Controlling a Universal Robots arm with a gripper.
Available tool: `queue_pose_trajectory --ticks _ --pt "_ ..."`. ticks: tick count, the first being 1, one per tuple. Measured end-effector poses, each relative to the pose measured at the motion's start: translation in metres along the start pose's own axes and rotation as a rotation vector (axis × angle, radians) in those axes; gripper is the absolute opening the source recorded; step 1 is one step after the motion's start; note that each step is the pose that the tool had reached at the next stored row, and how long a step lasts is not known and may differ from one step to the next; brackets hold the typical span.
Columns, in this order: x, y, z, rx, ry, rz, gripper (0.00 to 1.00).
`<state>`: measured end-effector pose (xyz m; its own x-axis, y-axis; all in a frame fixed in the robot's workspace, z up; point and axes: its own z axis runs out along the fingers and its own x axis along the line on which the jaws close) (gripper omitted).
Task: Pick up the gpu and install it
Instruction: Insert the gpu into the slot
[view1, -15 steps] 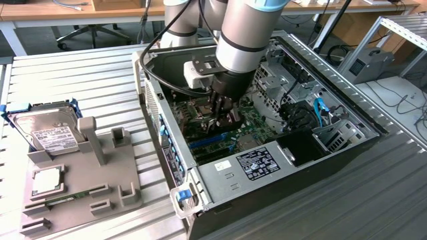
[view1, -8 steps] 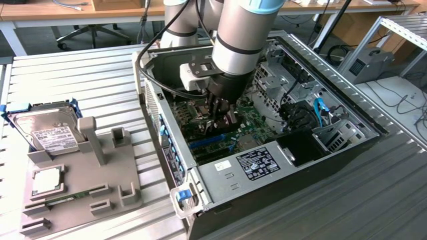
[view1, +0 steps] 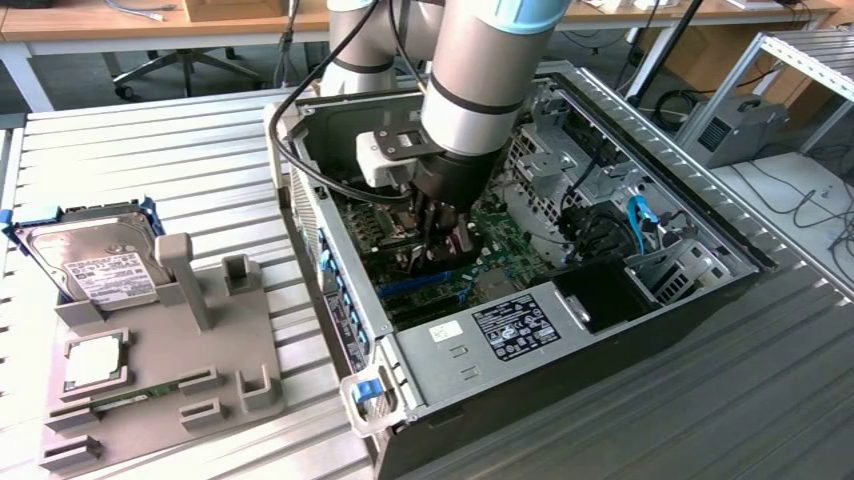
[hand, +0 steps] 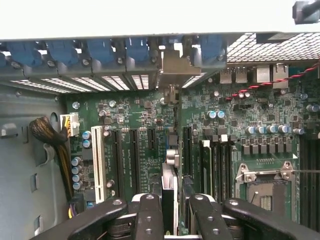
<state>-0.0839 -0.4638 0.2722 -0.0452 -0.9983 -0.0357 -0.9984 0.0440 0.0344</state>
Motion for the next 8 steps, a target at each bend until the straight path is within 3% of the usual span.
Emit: queue_pose_trajectory --ticks 8 --pt "0.0004 0.0005 0.0069 -0.0001 0.0006 0.0 0.26"
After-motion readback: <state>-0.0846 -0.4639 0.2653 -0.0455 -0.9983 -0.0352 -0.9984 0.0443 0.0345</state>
